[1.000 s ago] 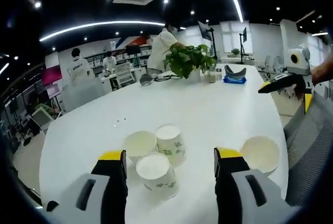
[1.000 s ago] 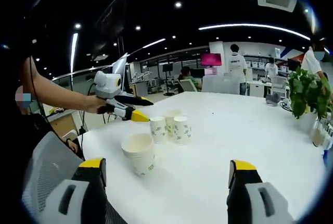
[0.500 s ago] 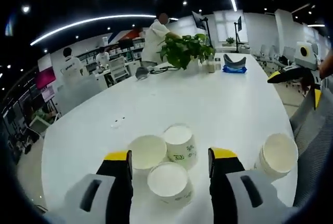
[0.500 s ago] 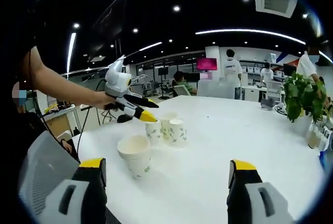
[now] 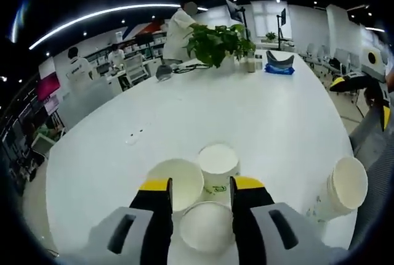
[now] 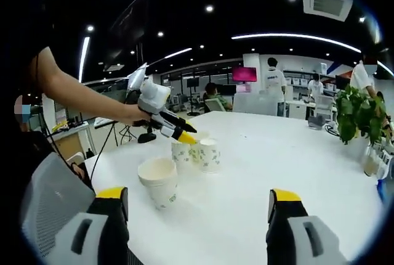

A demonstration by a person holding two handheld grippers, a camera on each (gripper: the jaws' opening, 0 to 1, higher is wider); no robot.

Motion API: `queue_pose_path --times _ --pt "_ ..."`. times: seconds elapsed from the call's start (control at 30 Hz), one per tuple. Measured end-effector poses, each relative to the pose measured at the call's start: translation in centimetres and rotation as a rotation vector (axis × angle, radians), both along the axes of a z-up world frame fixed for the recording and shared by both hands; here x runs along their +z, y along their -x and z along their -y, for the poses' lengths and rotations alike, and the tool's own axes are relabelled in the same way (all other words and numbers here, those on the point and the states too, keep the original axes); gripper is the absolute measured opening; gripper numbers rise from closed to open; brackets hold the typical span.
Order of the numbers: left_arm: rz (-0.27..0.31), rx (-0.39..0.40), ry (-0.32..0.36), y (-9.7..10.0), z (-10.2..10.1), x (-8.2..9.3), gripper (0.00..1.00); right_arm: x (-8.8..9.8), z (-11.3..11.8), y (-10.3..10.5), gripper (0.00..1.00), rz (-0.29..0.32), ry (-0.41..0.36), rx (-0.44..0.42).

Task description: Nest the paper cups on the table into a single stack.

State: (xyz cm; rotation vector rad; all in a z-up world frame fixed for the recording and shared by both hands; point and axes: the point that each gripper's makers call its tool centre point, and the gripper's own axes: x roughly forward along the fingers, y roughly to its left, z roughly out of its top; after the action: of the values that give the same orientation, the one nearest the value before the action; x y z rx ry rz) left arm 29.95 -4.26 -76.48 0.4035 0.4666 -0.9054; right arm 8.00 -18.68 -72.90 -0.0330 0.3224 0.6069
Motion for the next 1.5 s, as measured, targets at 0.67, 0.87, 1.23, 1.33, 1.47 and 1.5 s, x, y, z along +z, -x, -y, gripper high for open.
queue_pose_path --times 0.67,0.87,1.23,1.33,1.47,1.5 --pt "-0.035 -0.01 -0.063 -0.9 -0.1 -1.4 0.02 -0.2 0.0 0.0 0.94 0.01 0.028 0.01" --pt "-0.007 -0.003 -0.068 -1.3 -0.3 -0.6 0.0 -0.1 -0.1 0.1 0.92 0.02 0.04 0.016" --pt "0.058 -0.006 -0.069 -1.9 -1.0 1.1 0.0 -0.1 -0.2 0.2 0.92 0.021 0.041 0.023" --pt "0.063 -0.004 -0.068 -1.7 -1.4 1.5 0.0 -0.1 -0.4 0.2 0.93 0.021 0.041 0.028" --pt "0.083 0.0 -0.064 -1.0 -1.7 2.9 0.0 0.1 -0.5 0.2 0.94 0.025 0.034 0.031" --pt "0.087 0.002 -0.061 -0.8 -1.7 3.2 0.0 0.0 -0.4 0.2 0.94 0.024 0.034 0.032"
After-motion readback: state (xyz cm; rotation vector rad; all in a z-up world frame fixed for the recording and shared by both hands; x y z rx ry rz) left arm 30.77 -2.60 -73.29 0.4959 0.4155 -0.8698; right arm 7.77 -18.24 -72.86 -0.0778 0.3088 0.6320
